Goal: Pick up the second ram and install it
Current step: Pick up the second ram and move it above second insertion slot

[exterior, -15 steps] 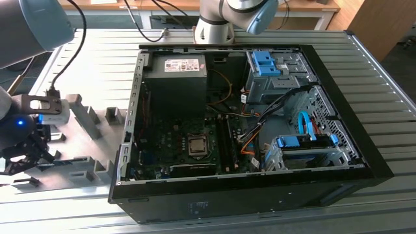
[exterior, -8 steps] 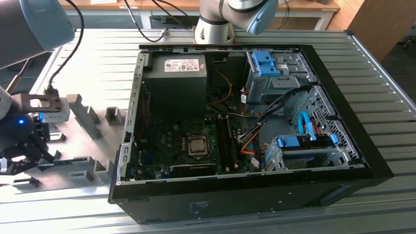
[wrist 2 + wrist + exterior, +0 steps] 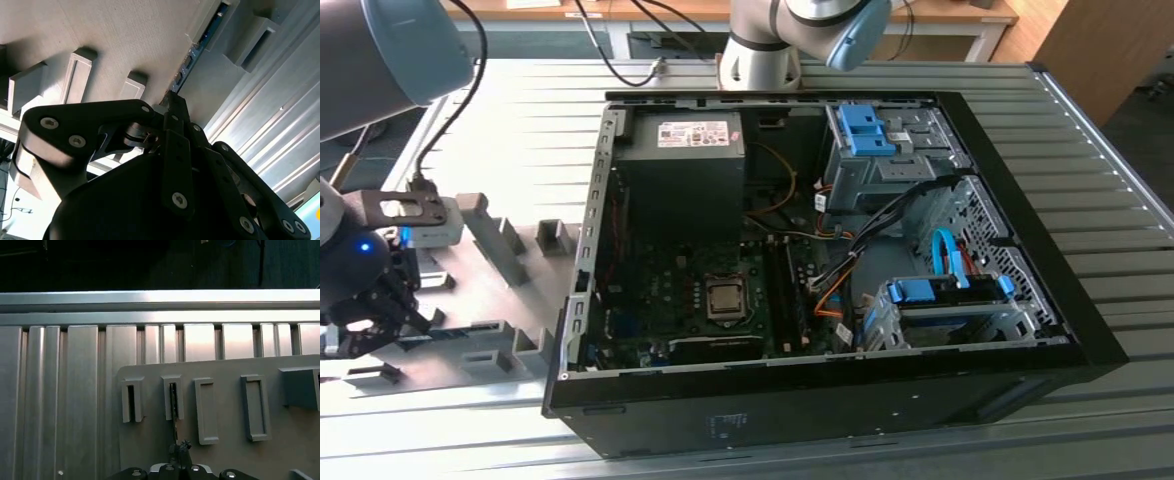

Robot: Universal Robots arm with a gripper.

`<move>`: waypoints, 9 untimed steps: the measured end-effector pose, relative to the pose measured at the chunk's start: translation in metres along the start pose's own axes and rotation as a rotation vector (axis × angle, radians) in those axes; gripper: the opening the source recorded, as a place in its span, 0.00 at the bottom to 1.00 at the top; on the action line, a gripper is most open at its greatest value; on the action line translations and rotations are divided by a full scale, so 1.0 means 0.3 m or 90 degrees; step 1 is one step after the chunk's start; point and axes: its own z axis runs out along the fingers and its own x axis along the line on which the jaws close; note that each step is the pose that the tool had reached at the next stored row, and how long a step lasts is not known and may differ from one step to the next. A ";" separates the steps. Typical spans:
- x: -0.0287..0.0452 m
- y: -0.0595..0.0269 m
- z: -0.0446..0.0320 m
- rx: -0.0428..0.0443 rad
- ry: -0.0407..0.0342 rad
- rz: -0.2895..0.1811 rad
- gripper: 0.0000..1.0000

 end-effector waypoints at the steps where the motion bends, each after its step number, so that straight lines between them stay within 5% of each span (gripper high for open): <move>1: 0.000 -0.001 0.001 0.0000 0.0001 -0.003 0.11; 9: -0.001 -0.031 0.001 -0.0003 0.0001 -0.005 0.11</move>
